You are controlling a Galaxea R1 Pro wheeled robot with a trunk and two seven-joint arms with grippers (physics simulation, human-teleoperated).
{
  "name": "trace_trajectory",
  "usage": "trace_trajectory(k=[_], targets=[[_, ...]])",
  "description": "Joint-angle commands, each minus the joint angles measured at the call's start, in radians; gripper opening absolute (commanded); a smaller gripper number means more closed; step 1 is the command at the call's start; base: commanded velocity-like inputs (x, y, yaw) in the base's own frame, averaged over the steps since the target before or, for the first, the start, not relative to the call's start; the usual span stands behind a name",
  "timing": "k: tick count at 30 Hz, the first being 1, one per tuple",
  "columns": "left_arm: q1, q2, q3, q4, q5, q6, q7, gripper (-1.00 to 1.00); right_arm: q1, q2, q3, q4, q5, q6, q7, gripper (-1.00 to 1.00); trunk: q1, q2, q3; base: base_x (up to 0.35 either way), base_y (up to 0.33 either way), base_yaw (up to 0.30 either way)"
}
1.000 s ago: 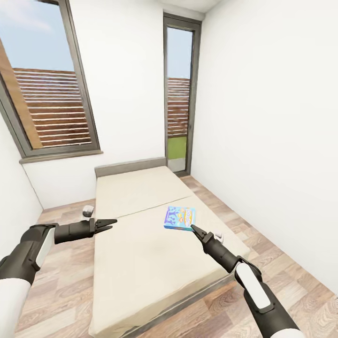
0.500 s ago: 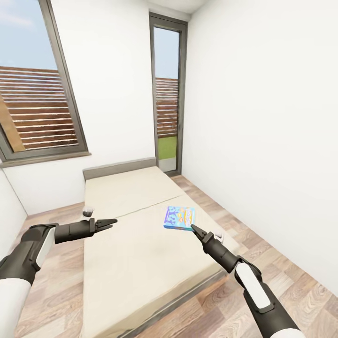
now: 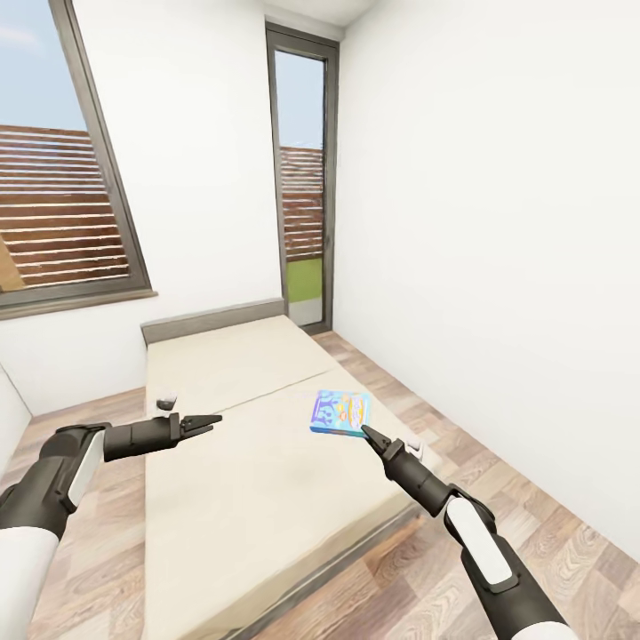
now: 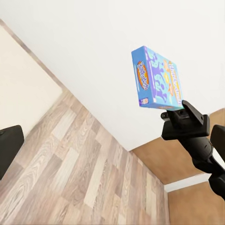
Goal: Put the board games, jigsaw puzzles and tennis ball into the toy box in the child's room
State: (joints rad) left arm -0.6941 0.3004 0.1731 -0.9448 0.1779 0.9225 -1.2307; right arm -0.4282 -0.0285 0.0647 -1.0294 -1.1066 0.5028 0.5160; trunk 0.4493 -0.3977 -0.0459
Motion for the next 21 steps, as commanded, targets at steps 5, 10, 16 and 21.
trace_trajectory(k=[5, 10, 16, 21], targets=[[0.000, 0.000, 0.000, 0.000, 0.003, 0.007, -0.002, 1.00, -0.001, -0.001, 0.001, 0.000, -0.009, 0.005, -0.001, -1.00, 0.001, -0.002, -0.002, 0.000, 0.000, -0.096], [0.000, 0.000, 0.000, 0.000, 0.003, 0.006, -0.002, 1.00, -0.001, -0.001, 0.001, 0.000, -0.009, 0.005, -0.001, -1.00, 0.001, -0.002, -0.002, 0.000, 0.000, -0.091], [0.000, 0.001, 0.000, 0.000, 0.004, 0.006, -0.002, 1.00, -0.001, -0.001, 0.001, 0.000, -0.009, 0.005, -0.001, -1.00, 0.001, -0.002, -0.002, 0.000, -0.001, -0.093], [-0.001, 0.000, 0.000, 0.000, 0.005, 0.006, -0.002, 1.00, -0.001, -0.001, 0.001, 0.000, -0.009, 0.005, -0.001, -1.00, 0.001, -0.002, -0.002, 0.000, -0.116, -0.157]])
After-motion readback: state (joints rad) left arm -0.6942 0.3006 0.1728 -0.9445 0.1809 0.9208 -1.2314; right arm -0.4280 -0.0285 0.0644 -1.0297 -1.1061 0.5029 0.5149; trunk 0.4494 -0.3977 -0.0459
